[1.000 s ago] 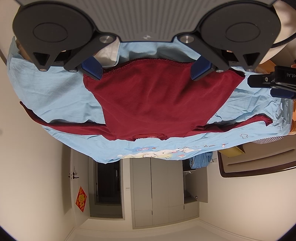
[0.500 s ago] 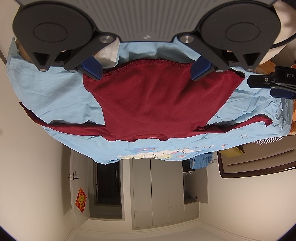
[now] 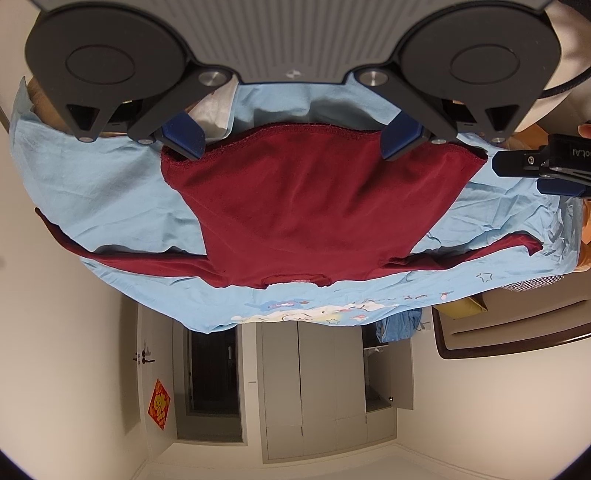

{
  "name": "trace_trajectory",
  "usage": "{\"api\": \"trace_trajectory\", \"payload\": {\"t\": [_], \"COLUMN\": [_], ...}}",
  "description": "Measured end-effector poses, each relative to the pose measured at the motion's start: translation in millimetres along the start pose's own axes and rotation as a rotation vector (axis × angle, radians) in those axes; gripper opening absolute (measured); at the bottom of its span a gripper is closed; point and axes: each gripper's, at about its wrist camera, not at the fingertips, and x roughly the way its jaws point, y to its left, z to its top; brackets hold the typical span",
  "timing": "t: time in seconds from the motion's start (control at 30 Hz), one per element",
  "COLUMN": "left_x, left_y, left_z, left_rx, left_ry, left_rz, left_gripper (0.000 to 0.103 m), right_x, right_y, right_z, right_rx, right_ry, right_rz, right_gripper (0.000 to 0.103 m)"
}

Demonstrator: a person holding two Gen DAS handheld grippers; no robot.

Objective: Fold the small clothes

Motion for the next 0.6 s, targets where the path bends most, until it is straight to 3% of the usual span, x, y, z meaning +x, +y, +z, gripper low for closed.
{"api": "trace_trajectory", "payload": {"t": [0.13,0.33,0.6], "left_x": [5.7,24.3,67.8], "left_y": [6.6,26.4,22.9], "left_z": [3.4,28.1,77.5], "left_rx": [-0.02,-0.101,-0.048], "left_ry": [0.015,-0.001,-0.011], "left_rz": [-0.009,0.056,0.092], "left_gripper": [0.102,0.102,0.102], "right_x": [8.5,31.0,62.5], "right_y": [-3.9,-10.4,-30.1], "right_z": [4.7,16.8,45.4], "right_rx": [0.028,0.055,0.057], "right_ry": [0.048,0.118,0.098], "right_rz": [0.029,0.06,0.041], "right_gripper": [0.103,0.103,0.103]}}
